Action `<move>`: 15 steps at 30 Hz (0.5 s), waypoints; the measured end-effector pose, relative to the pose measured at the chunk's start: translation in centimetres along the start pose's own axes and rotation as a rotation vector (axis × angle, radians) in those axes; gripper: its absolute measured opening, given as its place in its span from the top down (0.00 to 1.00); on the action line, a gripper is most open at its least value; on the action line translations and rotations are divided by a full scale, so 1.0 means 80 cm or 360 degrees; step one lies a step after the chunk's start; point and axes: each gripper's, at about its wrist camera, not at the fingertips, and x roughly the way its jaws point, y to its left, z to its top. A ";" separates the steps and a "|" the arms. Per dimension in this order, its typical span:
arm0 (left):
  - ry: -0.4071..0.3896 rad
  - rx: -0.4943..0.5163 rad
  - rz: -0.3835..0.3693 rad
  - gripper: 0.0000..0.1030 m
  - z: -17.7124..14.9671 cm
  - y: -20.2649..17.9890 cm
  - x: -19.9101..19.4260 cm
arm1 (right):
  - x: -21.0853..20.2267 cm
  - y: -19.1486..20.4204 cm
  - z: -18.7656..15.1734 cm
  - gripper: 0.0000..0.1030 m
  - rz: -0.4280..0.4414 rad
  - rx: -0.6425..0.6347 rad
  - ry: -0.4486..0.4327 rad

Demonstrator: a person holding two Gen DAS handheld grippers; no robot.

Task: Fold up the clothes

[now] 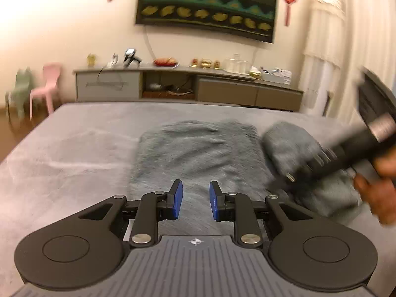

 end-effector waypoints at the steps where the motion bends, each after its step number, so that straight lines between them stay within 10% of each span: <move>1: 0.0042 -0.0005 -0.0013 0.76 0.016 0.008 0.006 | -0.005 0.006 -0.001 0.76 -0.0042 -0.0046 0.0001; 7: 0.0260 0.0060 -0.0045 0.66 0.081 0.032 0.074 | -0.041 0.026 0.001 0.75 0.0053 -0.0039 -0.0174; 15: 0.0353 -0.0016 -0.0015 0.66 0.063 0.051 0.120 | -0.015 0.028 -0.030 0.75 -0.0200 -0.0248 0.0058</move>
